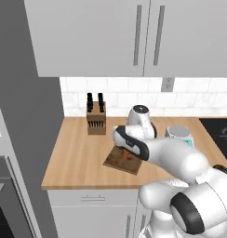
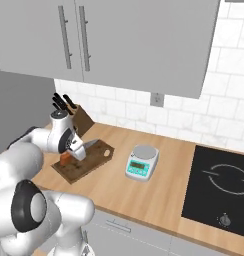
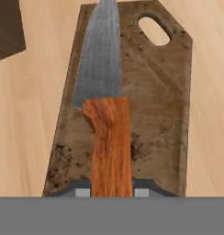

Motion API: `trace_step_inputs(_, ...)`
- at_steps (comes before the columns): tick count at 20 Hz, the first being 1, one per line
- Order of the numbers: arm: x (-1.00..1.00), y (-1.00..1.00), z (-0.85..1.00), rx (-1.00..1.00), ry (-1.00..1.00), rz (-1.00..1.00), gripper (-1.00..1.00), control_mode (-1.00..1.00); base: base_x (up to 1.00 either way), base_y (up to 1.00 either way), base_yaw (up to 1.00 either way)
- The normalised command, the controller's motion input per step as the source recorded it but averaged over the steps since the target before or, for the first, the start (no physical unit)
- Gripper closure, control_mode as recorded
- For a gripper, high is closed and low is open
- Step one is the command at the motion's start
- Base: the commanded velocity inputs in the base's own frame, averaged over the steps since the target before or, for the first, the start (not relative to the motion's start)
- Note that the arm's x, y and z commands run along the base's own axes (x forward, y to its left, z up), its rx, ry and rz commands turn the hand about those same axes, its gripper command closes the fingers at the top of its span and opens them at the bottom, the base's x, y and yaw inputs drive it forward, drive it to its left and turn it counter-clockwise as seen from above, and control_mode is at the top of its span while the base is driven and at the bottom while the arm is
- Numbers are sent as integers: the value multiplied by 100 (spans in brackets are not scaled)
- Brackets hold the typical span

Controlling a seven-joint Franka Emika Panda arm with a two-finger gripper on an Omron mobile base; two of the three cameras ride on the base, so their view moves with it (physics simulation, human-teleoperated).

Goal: Pick up the knife from the drawer and place it on the cutting board. Then place the meat from the plate to the cutting board.

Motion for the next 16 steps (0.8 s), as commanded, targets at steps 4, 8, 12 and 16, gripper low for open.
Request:
trace_step_inputs(4,30,12,-16,-1,12,0,100,-100,0,0,0)
trace_step_inputs(8,29,1,-18,-1,7,0,100,-100,0,0,0)
trace_step_inputs(12,32,0,-23,-1,1,0,100,-100,0,0,0)
trace_step_inputs(16,28,0,-30,-2,0,0,100,-100,0,0,0)
